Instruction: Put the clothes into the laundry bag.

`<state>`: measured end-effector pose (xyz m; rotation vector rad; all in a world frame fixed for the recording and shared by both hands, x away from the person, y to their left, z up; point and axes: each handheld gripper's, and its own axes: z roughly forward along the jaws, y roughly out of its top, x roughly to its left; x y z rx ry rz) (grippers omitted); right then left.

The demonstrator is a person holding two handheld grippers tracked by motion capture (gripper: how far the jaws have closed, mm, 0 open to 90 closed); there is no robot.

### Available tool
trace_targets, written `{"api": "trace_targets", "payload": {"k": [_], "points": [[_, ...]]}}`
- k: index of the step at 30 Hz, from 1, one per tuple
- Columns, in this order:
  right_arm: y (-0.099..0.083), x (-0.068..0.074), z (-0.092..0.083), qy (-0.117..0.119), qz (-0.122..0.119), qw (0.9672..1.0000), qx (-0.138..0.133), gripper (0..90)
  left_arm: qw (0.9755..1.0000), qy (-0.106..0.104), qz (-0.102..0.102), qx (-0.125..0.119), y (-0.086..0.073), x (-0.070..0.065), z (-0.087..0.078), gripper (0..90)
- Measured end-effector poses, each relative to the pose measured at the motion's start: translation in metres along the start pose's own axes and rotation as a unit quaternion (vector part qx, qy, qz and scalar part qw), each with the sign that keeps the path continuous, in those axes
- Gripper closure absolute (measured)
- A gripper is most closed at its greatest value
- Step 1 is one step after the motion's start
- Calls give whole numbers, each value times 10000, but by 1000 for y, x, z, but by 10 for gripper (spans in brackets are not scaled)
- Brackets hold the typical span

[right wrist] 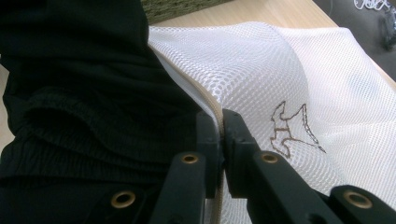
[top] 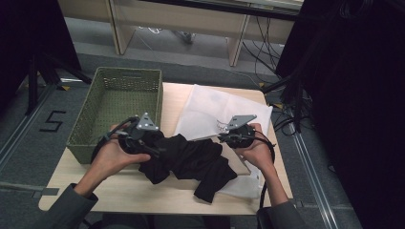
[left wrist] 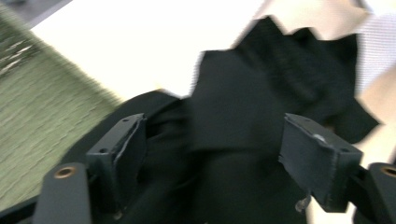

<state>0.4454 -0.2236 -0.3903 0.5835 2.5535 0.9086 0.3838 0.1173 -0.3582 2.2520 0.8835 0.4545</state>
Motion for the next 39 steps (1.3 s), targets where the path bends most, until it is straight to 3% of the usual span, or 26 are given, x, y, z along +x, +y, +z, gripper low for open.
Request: {"api": "trace_targets", "payload": {"k": [4, 6, 9, 12, 13, 15, 17, 21, 22, 25, 27, 28, 30, 33, 36, 39], "points": [[0, 0, 1, 53, 22, 10000, 10, 869, 9994, 26, -313, 121, -12, 22, 2, 193], [0, 1, 1, 49, 30, 10000, 40, 869, 9988, -86, -407, 245, -16, 28, 7, 168], [1, 1, 2, 47, 4, 10000, 40, 869, 9978, -291, -339, 499, -22, 30, 21, 165], [0, 2, 2, 65, -3, 10000, 55, 867, 9972, -387, -296, 565, -24, 30, 32, 160], [0, 2, 2, 65, -2, 10000, 54, 867, 9972, -462, -253, 534, -25, 30, 33, 196], [1, 2, 2, 67, -12, 10000, 51, 866, 9973, -530, -161, 474, -25, 30, 34, 436], [0, 2, 2, 74, -9, 10000, 56, 866, 9979, -527, -3, 368, -25, 26, 33, 551], [1, 2, 3, 72, -16, 10000, 64, 866, 9985, -350, 219, 360, -24, 22, 31, 629], [1, 3, 2, 70, -2, 9999, 80, 866, 9988, -344, 284, 225, -23, 19, 30, 676], [1, 2, 2, 66, -13, 10000, 57, 866, 9983, -157, 529, 180, -19, 12, 27, 717], [1, 3, 2, 69, 4, 10000, 71, 867, 9982, -138, 561, 161, -19, 11, 26, 754], [1, 3, 2, 70, 24, 9999, 76, 867, 9989, -163, 439, -88, -17, 10, 22, 804], [1, 2, 2, 79, -2, 10000, 54, 866, 9977, -198, 627, -139, -12, 3, 17, 811], [0, 2, 2, 76, 3, 10000, 54, 867, 9953, -499, 731, -393, -3, -17, 11, 820], [0, 1, 1, 63, -4, 10000, 34, 867, 9897, -923, 942, -561, 8, -45, 9, 821], [0, 1, 1, 67, -5, 10000, 38, 867, 9835, -1285, 1145, -549, 18, -71, 22, 821]]}}
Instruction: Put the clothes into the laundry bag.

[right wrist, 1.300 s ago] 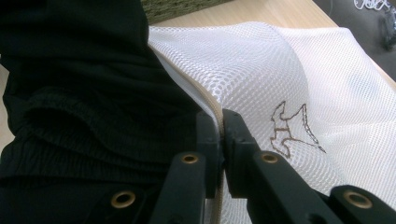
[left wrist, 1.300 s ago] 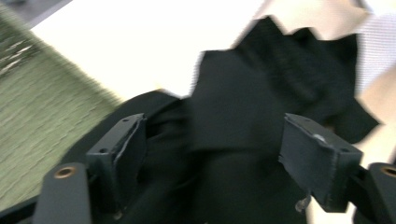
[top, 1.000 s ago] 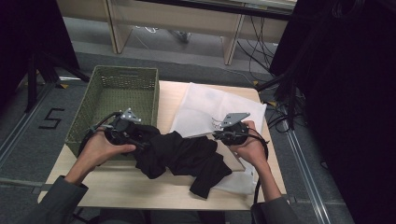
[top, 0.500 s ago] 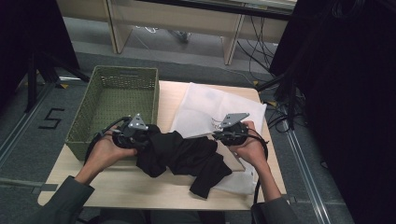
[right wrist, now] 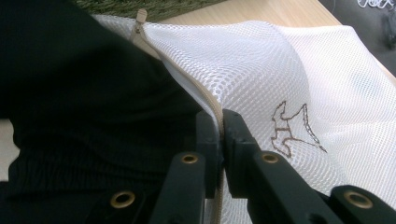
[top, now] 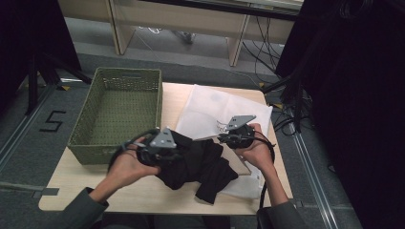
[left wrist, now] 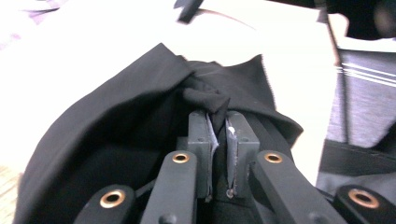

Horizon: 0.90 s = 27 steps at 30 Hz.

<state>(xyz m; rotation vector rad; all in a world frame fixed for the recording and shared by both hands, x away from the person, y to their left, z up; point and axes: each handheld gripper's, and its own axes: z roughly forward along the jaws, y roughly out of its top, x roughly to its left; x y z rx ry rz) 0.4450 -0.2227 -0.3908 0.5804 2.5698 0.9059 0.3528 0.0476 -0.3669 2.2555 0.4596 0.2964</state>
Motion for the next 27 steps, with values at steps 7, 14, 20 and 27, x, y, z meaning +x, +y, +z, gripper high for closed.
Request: {"api": "trace_targets", "payload": {"k": [7, 14, 20, 27], "points": [[1, 1, -2, -13, 9, 10000, 6, 871, 9984, -543, -106, 77, 17, -13, 70, 816], [1, 2, -7, 23, 79, 10000, -44, 878, 9984, -339, -453, -11, 34, 3, 109, 814], [1, 0, -11, 5, 21, 9999, -101, 878, 9980, -77, -611, 113, 33, 18, 125, 790], [-3, -1, -8, 34, 71, 10000, -37, 877, 9971, -192, -730, 43, 25, 10, 124, 554]]}}
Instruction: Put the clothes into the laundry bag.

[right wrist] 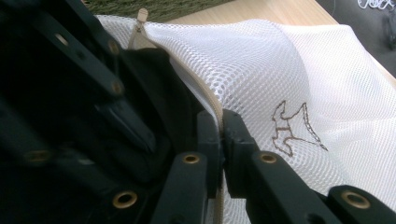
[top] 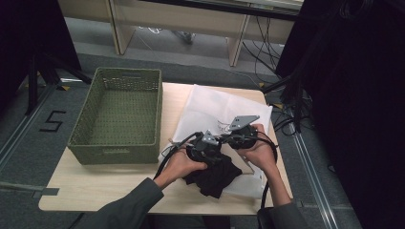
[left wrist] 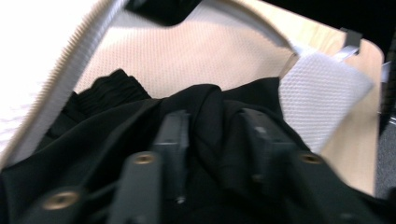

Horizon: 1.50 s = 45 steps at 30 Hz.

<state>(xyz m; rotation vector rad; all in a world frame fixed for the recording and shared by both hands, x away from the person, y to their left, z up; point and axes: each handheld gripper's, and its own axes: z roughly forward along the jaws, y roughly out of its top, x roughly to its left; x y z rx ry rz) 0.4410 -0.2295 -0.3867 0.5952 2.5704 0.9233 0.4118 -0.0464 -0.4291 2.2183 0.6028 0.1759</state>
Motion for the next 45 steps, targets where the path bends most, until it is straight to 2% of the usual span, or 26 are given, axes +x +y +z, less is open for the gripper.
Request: {"api": "trace_targets", "payload": {"k": [2, 3, 4, 7, 8, 10, 13, 15, 16, 17, 18, 19, 20, 22, 25, 27, 30, 32, 33, 36, 39, 41, 43, 45], "points": [[0, 0, -1, -9, 72, 10000, -9, 877, 9999, -5, 78, -66, 1, -4, -11, 463], [0, -1, 0, -1, -4, 10000, -28, 876, 9999, -18, 99, -74, 1, -6, -16, 444], [0, 0, 0, -3, 63, 10000, -1, 876, 9999, -34, 121, -72, 1, -8, -20, 417], [0, 0, 1, 11, 5, 10000, 6, 876, 9998, -74, 175, 15, 0, -11, -27, 329], [0, 0, 1, 12, 11, 10000, 3, 876, 9996, -83, 233, 108, -4, -17, -34, 312], [0, 0, 1, 22, 55, 10000, 23, 876, 9995, 41, 258, 150, -7, -25, -43, 280], [0, 1, 1, 19, 75, 10000, 41, 876, 9987, 77, 487, 161, -11, -38, -63, 249], [0, 1, 1, 14, 63, 10000, 34, 875, 9974, 194, 622, 294, -21, -42, -74, 208], [0, 1, 1, 15, 64, 10000, 31, 875, 9969, 233, 654, 373, -27, -43, -74, 202], [0, 1, 1, 13, 65, 10000, 31, 875, 9954, 294, 680, 601, -37, -44, -70, 192], [0, 0, 1, 13, 18, 10000, 38, 875, 9946, 318, 681, 711, -43, -44, -66, 177], [0, 0, 2, 16, 7, 10000, 43, 875, 9946, 318, 681, 711, -43, -44, -66, 168], [1, 1, 2, 13, 36, 10000, 67, 875, 9937, 324, 582, 901, -56, -44, -51, 164], [1, 2, 3, 32, -42, 10000, 74, 875, 9930, 348, 542, 995, -60, -42, -41, 149], [1, 3, 4, 27, -44, 10000, 79, 876, 9937, 469, 489, 898, -59, -41, -31, 148], [2, 4, 5, 61, -93, 9999, 100, 876, 9927, 610, 569, 870, -57, -41, -25, 203], [3, 6, 6, 88, -150, 9998, 108, 877, 9914, 695, 832, 731, -53, -41, -20, 520], [4, 7, 4, 91, -145, 9998, 97, 877, 9919, 604, 849, 722, -48, -39, -20, 661], [5, 8, 2, 86, -150, 9998, 86, 877, 9924, 605, 842, 664, -44, -39, -21, 700], [8, 8, -3, 61, -122, 9999, 15, 878, 9935, 672, 788, 477, -34, -36, -26, 774], [11, 9, -8, 10, -117, 9999, -31, 878, 9943, 745, 686, 319, -24, -29, -28, 788], [12, 8, -10, -22, -104, 9999, -72, 879, 9941, 861, 634, 197, -17, -22, -28, 792], [12, 7, -11, -16, -71, 9999, -95, 879, 9926, 1072, 562, 66, -12, -14, -24, 795], [11, 6, -11, -35, -106, 9999, -92, 878, 9935, 1058, 408, 49, -9, -6, -15, 793]]}}
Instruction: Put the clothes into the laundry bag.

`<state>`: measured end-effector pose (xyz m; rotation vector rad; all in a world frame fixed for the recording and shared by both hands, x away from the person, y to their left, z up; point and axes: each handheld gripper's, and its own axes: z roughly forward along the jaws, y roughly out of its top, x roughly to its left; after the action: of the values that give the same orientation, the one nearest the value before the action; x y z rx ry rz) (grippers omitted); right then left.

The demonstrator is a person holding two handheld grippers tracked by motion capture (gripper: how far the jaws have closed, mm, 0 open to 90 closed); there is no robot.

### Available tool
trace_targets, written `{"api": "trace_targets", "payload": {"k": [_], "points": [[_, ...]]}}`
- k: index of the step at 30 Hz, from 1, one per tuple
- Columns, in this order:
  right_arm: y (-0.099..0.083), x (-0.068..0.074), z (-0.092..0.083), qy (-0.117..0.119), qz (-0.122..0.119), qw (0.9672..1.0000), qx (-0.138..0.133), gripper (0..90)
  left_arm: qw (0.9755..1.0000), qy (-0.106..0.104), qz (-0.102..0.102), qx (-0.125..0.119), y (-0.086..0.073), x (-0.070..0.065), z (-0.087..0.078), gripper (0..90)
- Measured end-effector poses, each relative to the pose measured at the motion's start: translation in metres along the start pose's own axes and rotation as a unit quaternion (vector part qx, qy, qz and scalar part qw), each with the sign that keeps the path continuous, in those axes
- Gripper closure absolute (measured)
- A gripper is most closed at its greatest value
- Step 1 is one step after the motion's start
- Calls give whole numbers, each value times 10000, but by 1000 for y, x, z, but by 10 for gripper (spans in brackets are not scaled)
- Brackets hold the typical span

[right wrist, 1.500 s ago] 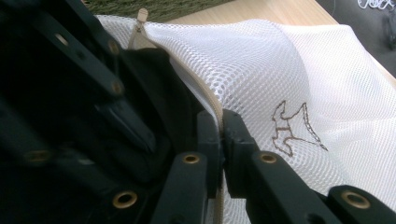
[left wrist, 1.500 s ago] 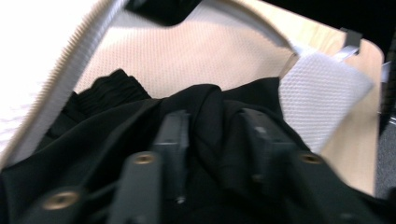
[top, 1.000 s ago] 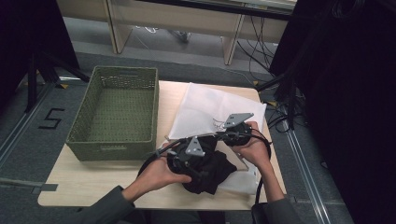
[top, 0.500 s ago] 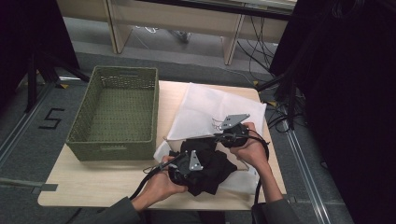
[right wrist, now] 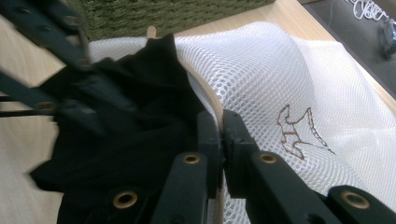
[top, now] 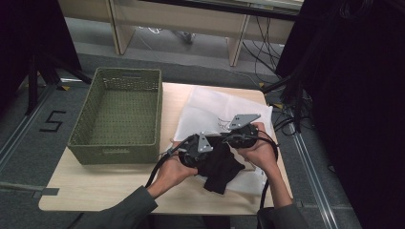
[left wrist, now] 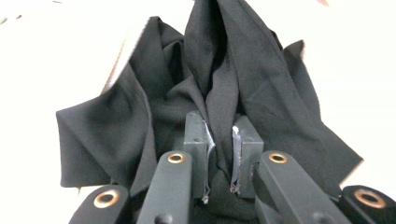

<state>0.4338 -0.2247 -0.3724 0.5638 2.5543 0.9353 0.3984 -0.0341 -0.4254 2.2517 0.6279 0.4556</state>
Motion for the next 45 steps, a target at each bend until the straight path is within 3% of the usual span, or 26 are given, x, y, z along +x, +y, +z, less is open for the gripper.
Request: {"api": "trace_targets", "payload": {"k": [2, 3, 6, 11, 14, 18, 20, 23, 27, 31, 33, 37, 39, 44, 45], "points": [[-1, -1, 0, -34, 86, 10000, 9, 879, 10000, 24, -31, 1, 1, 1, 4, 786], [-1, -2, 0, -34, 46, 10000, 9, 879, 9998, 50, -162, -74, 1, 3, 12, 779], [-4, -3, 0, -33, 115, 9999, 39, 879, 9995, 18, -296, -100, -1, 2, 19, 742], [-7, -4, 2, 6, 123, 9999, 68, 879, 9986, -37, -491, -206, -6, 1, 18, 613], [-7, -4, 2, -5, 92, 9999, 70, 879, 9997, -61, -152, -155, -7, -2, 9, 730], [-2, 1, -1, 47, 64, 10000, 54, 881, 9998, -7, -71, -177, -8, -3, 1, 807], [2, 5, -4, 60, -60, 10000, 27, 880, 9996, 91, -7, -283, -7, -5, -4, 819], [5, 7, -7, 61, -118, 9999, 12, 881, 9991, 63, 31, -413, -1, -9, -17, 822], [7, 8, -16, 65, -80, 9999, -73, 882, 9984, 62, -172, -538, 7, -2, -19, 822], [7, 7, -18, 71, -73, 9999, -82, 882, 9977, 172, -439, -479, 7, 4, 8, 809], [5, 6, -14, 105, -32, 9999, -4, 882, 9963, 113, -694, -487, 1, 5, 23, 783], [-1, 3, -10, 156, 28, 9999, 33, 882, 9958, 114, -690, -585, 1, 4, 20, 677], [-3, 2, -11, 147, 52, 9999, 48, 882, 9953, -7, -792, -555, 1, 6, 11, 583], [-4, 1, -10, 148, 111, 9998, 54, 882, 9957, -305, -803, -339, -6, 7, -18, 358], [-4, 1, -9, 150, 109, 9998, 62, 881, 9964, -332, -716, -319, -7, 6, -24, 325]]}}
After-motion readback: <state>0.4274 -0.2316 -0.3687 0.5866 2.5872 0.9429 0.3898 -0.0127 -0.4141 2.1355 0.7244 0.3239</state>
